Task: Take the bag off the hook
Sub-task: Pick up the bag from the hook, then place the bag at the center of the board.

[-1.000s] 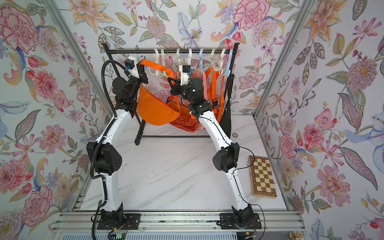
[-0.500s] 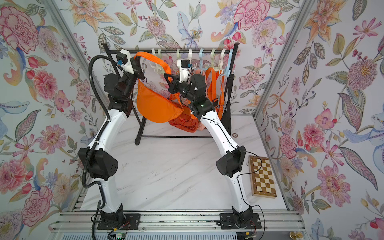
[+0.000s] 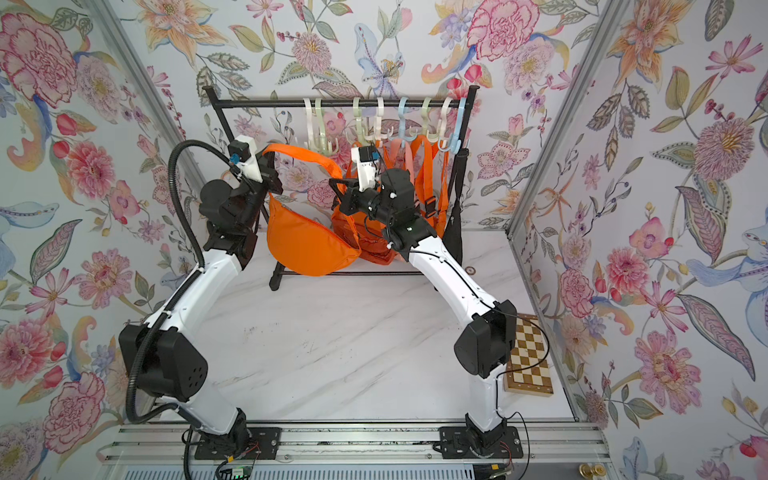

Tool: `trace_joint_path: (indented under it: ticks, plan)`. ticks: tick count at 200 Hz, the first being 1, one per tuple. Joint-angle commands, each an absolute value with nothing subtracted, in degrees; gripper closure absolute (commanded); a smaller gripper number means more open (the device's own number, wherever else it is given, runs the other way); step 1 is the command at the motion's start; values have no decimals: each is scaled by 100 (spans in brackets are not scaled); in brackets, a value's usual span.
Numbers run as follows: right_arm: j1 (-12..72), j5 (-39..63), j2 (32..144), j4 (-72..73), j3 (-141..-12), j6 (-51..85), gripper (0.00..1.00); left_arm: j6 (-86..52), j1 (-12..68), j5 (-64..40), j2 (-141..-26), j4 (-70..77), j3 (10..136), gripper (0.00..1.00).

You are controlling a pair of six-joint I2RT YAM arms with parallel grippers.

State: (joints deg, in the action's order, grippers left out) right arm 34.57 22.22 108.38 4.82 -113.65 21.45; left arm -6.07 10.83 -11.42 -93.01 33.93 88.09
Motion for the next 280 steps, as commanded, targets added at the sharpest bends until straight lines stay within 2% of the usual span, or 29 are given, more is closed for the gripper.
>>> trace_joint_path:
  ticks: [1, 80, 167, 183, 220, 248, 280]
  plan:
    - [3612, 2364, 10230, 743, -10813, 1953, 100, -454, 1154, -782, -8483, 3836, 8127, 100]
    - [4535, 1916, 8597, 866, -8389, 1594, 100, -535, 1424, -140, -6173, 3294, 5379, 100]
    - [5598, 1150, 7980, 832, -7424, 1671, 100, -521, 1429, 422, -3856, 994, 4233, 100]
    - [5550, 906, 8173, 872, -7424, 1845, 100, -551, 1422, 691, -3838, 570, 4258, 100]
    - [5366, 1145, 9081, 1125, -7621, 2210, 100, -1285, 1397, 1598, -4351, -303, 4361, 100]
    - [5251, 1457, 9875, 1445, -7787, 2514, 100, -1763, 1371, 2257, -4334, 7, 3714, 100]
    - [5047, 1896, 10948, 1300, -8506, 2627, 100, -1945, 1249, 2480, -4569, 609, 3107, 100]
